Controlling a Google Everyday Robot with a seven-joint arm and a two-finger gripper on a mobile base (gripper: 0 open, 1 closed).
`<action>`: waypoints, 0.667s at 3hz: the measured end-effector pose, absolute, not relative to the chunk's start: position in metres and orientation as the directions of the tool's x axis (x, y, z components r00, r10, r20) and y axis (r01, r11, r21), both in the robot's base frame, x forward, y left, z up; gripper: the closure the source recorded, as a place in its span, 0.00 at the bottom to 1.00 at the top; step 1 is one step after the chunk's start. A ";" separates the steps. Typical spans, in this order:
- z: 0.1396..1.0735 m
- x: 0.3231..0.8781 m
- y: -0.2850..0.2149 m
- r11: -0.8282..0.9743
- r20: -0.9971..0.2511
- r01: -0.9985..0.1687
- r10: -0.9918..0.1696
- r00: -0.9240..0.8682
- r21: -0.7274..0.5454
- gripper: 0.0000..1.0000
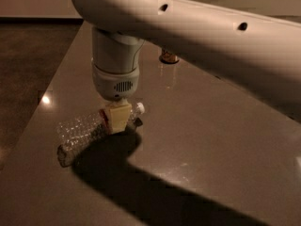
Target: Pick water bottle
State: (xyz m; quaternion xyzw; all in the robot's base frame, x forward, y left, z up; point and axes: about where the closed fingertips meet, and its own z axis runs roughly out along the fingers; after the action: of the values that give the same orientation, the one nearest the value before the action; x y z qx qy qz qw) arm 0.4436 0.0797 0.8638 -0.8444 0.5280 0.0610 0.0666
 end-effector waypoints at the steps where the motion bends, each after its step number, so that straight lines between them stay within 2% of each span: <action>1: 0.890 0.452 0.070 -0.445 -0.194 -0.894 -0.874 0.446 -0.054 1.00; 2: 0.922 0.463 0.060 -0.450 -0.216 -0.890 -0.864 0.455 -0.075 1.00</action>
Offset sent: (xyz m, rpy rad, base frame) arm 0.0305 -0.0408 0.1005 0.0673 0.0056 0.0343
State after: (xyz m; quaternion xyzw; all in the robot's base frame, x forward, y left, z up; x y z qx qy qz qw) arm 0.4631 0.0602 0.9216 -0.8482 0.5170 0.0731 0.0889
